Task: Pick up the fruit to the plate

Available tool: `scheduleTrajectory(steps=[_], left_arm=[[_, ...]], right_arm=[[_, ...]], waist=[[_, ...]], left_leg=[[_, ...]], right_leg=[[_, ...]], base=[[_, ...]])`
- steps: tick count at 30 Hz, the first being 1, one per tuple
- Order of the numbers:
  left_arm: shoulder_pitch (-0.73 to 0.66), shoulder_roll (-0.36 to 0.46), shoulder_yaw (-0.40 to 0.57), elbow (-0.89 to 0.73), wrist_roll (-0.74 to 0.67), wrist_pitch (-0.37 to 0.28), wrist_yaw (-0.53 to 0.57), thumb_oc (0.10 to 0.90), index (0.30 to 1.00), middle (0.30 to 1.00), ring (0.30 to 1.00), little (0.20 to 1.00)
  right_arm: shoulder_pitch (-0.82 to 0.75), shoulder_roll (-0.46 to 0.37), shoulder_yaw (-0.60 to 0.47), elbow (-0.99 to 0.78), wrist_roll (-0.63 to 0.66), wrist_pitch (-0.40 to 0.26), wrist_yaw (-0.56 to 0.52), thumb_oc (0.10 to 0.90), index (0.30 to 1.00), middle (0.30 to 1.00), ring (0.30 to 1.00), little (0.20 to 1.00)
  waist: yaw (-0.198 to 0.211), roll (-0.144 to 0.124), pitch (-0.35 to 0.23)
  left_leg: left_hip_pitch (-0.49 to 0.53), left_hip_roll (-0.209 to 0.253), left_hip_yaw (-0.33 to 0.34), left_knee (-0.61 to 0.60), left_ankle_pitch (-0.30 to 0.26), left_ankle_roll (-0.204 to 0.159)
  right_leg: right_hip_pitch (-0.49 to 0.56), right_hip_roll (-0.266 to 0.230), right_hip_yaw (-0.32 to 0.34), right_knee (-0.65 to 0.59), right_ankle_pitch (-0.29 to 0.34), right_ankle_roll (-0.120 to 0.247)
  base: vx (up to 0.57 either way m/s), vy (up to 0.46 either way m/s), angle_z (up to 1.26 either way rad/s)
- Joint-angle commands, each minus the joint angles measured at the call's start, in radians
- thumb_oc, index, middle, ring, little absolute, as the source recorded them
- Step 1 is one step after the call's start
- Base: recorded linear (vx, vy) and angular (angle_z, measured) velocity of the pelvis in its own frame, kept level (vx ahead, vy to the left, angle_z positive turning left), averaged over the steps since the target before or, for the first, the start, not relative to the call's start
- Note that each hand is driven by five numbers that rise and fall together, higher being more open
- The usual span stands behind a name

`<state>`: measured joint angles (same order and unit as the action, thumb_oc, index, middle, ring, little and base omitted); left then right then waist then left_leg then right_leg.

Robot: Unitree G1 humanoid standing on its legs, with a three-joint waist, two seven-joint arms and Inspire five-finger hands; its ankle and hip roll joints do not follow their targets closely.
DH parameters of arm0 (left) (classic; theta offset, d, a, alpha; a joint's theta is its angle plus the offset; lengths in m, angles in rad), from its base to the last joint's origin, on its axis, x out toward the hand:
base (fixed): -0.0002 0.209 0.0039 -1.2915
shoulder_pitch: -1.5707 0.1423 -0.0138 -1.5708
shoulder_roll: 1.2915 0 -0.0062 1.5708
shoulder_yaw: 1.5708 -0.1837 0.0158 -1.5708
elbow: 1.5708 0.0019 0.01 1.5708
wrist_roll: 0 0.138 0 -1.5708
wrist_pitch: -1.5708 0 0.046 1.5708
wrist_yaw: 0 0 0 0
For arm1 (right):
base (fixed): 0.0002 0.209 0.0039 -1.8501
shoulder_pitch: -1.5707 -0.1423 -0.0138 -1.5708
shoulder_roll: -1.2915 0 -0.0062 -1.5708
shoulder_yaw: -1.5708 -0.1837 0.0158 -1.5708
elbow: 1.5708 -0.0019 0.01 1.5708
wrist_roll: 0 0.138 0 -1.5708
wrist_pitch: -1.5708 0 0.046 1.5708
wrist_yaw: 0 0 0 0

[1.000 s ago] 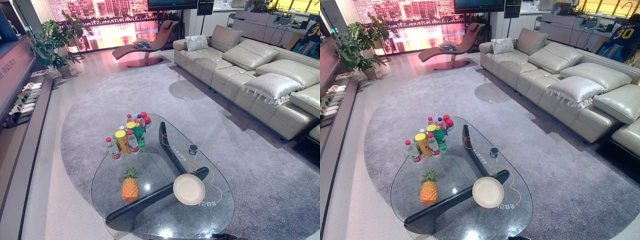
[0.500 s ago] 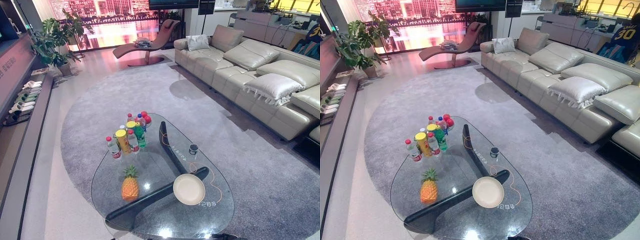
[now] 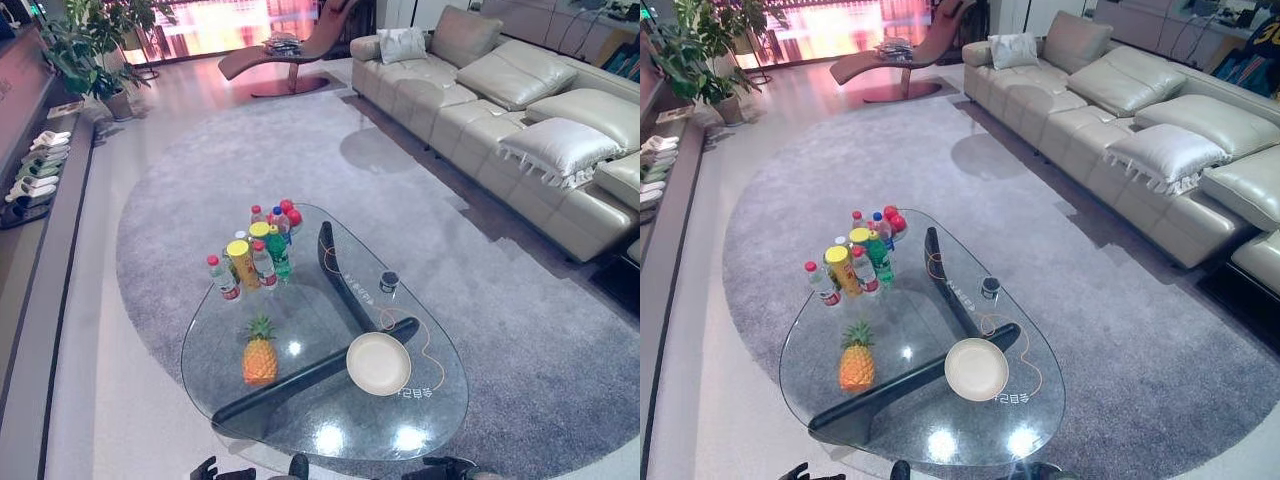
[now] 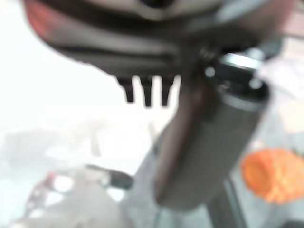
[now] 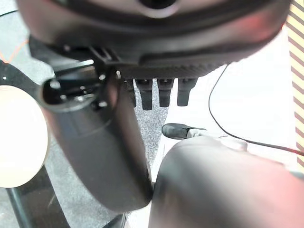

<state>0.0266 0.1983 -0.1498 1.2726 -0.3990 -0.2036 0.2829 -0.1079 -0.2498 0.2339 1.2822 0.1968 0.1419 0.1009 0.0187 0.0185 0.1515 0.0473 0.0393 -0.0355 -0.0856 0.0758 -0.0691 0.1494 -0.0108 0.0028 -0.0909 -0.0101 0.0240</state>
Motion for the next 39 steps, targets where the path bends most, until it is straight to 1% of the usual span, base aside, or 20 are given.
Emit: scheduleTrajectory(steps=[1,4,7,8,12,17,22,27,30,34,39], left_arm=[[-0.11,0.02,-0.02,-0.029,0.005,-0.11,0.072,0.8,0.9,0.9,0.9,0.9],[-0.135,0.028,-0.027,-0.062,-0.03,-0.165,0.101,0.8,0.9,0.9,0.9,0.9],[-0.147,0.035,-0.026,-0.133,-0.024,-0.213,0.139,0.8,0.9,0.9,0.9,0.9],[-0.147,0.035,-0.026,-0.133,-0.024,-0.213,0.139,0.8,0.9,0.9,0.9,0.9],[-0.178,0.049,-0.018,-0.234,-0.027,-0.227,0.169,0.8,0.9,0.9,0.9,0.9],[-0.204,0.063,-0.018,-0.366,-0.041,-0.274,0.206,0.8,0.9,0.9,0.9,0.9],[-0.232,0.088,-0.012,-0.507,-0.043,-0.303,0.242,0.8,0.9,0.9,0.9,0.9],[-0.285,0.132,-0.011,-0.608,-0.042,-0.28,0.267,0.8,0.9,0.9,0.9,0.9],[-0.342,0.175,-0.009,-0.661,-0.054,-0.265,0.291,0.8,0.9,0.9,0.9,0.9],[-0.403,0.222,0.007,-0.697,-0.073,-0.237,0.296,0.8,0.9,0.9,0.9,0.9],[-0.463,0.258,0.017,-0.72,-0.09,-0.213,0.301,0.8,0.9,0.9,0.9,0.9]], right_arm=[[0.027,-0.042,0.074,0.022,-0.03,0.01,-0.043,0.8,0.9,0.9,0.9,0.9],[0.026,-0.054,0.085,0.001,-0.031,-0.003,-0.062,0.8,0.9,0.9,0.9,0.9],[0.035,-0.065,0.087,-0.022,-0.037,-0.007,-0.071,0.8,0.9,0.9,0.9,0.9],[0.035,-0.065,0.087,-0.022,-0.037,-0.007,-0.071,0.8,0.9,0.9,0.9,0.9],[0.03,-0.075,0.101,-0.054,-0.019,-0.008,-0.088,0.8,0.9,0.9,0.9,0.9],[0.02,-0.086,0.114,-0.09,0.005,-0.004,-0.105,0.8,0.9,0.9,0.9,0.9],[0.003,-0.093,0.128,-0.122,0.038,-0.011,-0.121,0.8,0.9,0.9,0.9,0.9],[-0.02,-0.099,0.151,-0.156,0.057,-0.008,-0.138,0.8,0.9,0.9,0.9,0.9],[-0.042,-0.106,0.176,-0.187,0.076,0.002,-0.156,0.8,0.9,0.9,0.9,0.9],[-0.058,-0.112,0.187,-0.215,0.094,0.014,-0.171,0.8,0.9,0.9,0.9,0.9],[-0.074,-0.117,0.195,-0.244,0.106,0.019,-0.183,0.8,0.9,0.9,0.9,0.9]], waist=[[-0.006,-0.019,0.071],[-0.019,-0.012,0.096],[-0.025,-0.01,0.115],[-0.025,-0.01,0.115],[-0.027,-0.008,0.149],[-0.025,-0.006,0.194],[-0.018,-0.007,0.237],[-0.018,-0.01,0.266],[-0.018,-0.014,0.29],[-0.02,-0.018,0.315],[-0.022,-0.026,0.348]], left_leg=[[0.001,-0.103,0.014,0.067,-0.114,0.058],[-0.02,-0.109,0.008,0.081,-0.113,0.062],[-0.029,-0.116,0.001,0.091,-0.117,0.066],[-0.03,-0.116,0.002,0.091,-0.117,0.066],[-0.062,-0.121,0.001,0.123,-0.121,0.069],[-0.101,-0.127,-0.006,0.155,-0.121,0.076],[-0.151,-0.135,-0.012,0.18,-0.117,0.08],[-0.202,-0.133,-0.008,0.205,-0.111,0.083],[-0.253,-0.133,0.001,0.24,-0.11,0.084],[-0.302,-0.13,0.007,0.275,-0.109,0.081],[-0.354,-0.13,0.012,0.314,-0.109,0.08]], right_leg=[[-0.101,-0.002,-0.006,0.044,0.021,0.038],[-0.125,0.003,0.008,0.061,0.017,0.033],[-0.135,0.006,0.019,0.075,0.011,0.032],[-0.136,0.006,0.019,0.075,0.01,0.032],[-0.165,0.005,0.024,0.111,-0.001,0.03],[-0.201,0.006,0.031,0.145,-0.007,0.027],[-0.24,0.005,0.039,0.162,-0.007,0.026],[-0.289,0.004,0.044,0.185,-0.005,0.025],[-0.334,0.003,0.045,0.208,-0.002,0.022],[-0.377,0.001,0.046,0.23,0.001,0.019],[-0.426,0.0,0.043,0.256,0.005,0.016]], base=[[-0.11,0.055,-0.01],[-0.07,0.057,0.0],[-0.01,0.045,0.01],[-0.01,0.035,-0.01],[-0.03,0.025,0.0],[-0.03,0.03,-0.01],[-0.05,0.02,0.01],[-0.06,0.021,0.04],[-0.08,0.026,-0.03],[-0.06,0.018,0.0],[-0.05,0.009,-0.01]])
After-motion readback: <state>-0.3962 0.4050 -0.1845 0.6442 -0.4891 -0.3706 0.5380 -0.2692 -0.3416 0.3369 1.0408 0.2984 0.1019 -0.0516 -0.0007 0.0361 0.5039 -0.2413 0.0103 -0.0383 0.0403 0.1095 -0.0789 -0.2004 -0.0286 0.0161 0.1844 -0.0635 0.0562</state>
